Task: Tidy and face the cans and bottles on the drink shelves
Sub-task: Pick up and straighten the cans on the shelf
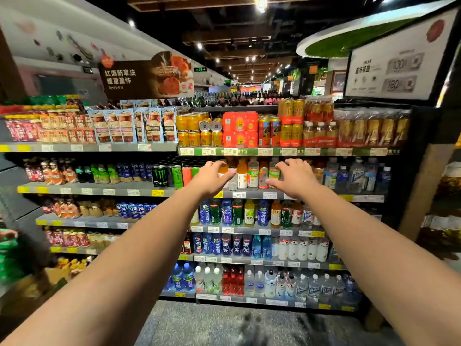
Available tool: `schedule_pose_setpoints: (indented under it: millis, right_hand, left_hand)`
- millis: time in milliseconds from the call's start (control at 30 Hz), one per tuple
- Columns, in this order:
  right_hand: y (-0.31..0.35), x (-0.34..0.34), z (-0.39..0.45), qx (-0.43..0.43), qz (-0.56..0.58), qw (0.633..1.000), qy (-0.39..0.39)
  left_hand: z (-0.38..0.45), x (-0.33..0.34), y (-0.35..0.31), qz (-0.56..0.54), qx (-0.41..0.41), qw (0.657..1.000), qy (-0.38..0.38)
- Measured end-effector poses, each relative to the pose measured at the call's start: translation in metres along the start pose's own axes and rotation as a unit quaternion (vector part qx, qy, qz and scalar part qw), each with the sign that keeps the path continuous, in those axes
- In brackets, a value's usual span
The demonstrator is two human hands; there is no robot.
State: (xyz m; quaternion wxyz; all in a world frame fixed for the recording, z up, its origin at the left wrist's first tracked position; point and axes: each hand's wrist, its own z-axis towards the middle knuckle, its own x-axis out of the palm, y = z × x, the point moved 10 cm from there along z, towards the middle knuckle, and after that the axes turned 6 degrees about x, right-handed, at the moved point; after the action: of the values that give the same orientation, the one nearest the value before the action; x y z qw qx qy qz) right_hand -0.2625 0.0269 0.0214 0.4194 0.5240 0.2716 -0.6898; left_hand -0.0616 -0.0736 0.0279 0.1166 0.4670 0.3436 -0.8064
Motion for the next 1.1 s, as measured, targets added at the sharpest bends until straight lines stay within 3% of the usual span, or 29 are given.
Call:
schedule_pose_setpoints:
  millis: [567,1100]
  right_hand:
    - [0.104,0.033,0.105,-0.003,-0.077,0.997,0.011]
    - [0.127,0.11,0.277,-0.08,0.03,0.996,-0.006]
  left_hand:
    - [0.105,-0.033,0.15,-0.004,0.013,1.0,0.004]
    - [0.26,0.011,0.246,0.043,-0.033,0.998,0.018]
